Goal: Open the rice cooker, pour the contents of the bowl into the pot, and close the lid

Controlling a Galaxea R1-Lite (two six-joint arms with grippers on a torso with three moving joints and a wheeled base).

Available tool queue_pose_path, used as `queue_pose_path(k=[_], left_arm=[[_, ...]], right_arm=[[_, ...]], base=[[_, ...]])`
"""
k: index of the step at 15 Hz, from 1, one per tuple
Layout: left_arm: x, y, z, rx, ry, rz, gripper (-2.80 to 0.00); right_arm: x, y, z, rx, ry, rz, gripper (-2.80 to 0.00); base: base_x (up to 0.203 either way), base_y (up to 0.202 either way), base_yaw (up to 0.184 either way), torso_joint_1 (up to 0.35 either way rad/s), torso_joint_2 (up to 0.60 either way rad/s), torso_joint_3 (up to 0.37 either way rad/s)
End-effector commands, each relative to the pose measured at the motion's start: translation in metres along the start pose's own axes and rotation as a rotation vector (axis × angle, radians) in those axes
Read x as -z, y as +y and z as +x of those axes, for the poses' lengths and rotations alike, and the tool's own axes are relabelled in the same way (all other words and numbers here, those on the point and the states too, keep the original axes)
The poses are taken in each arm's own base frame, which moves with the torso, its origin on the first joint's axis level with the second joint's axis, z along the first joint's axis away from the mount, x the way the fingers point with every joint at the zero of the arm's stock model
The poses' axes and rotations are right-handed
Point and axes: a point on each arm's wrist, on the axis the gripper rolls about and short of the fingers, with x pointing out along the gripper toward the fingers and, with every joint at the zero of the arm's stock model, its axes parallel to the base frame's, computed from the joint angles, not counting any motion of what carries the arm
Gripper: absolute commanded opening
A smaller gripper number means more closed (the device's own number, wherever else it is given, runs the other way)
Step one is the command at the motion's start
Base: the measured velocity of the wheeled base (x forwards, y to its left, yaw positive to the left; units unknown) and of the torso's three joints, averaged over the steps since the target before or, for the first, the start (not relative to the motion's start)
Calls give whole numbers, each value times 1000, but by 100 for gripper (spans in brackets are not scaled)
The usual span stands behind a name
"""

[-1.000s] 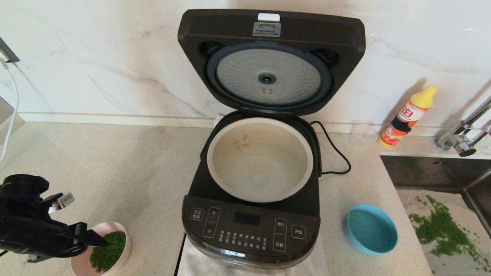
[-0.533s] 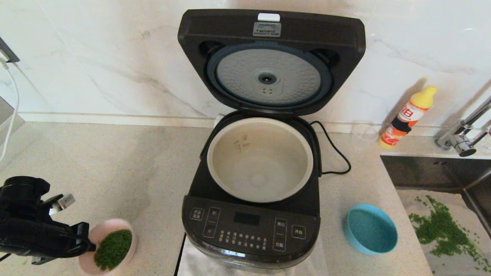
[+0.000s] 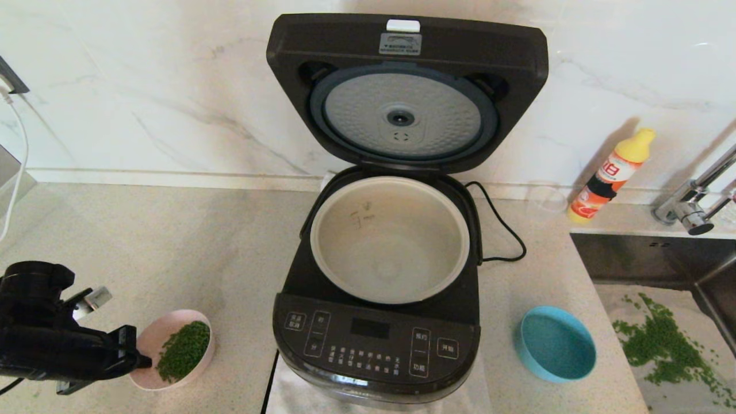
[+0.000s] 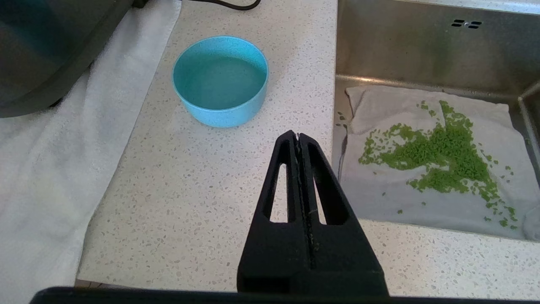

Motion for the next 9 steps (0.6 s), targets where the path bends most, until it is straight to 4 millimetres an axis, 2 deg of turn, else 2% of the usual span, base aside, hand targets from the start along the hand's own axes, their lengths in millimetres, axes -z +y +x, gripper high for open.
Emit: queue_pose_path(k=[1,4,9], left_arm=[[-9,-11,-20,40,-82,-44,-280],[-15,-36,-55,80,-163,-24,-280],[-20,-103,-125,201,-211,99,-280]], right_arm=[[0,0,0,0,2,0,-280],[0,0,0,0,0,1,-280],[0,0,0,0,1,0,-280]], base=[[0,0,0,0,0,0],[0,0,0,0,0,0],[0,0,0,0,0,0]])
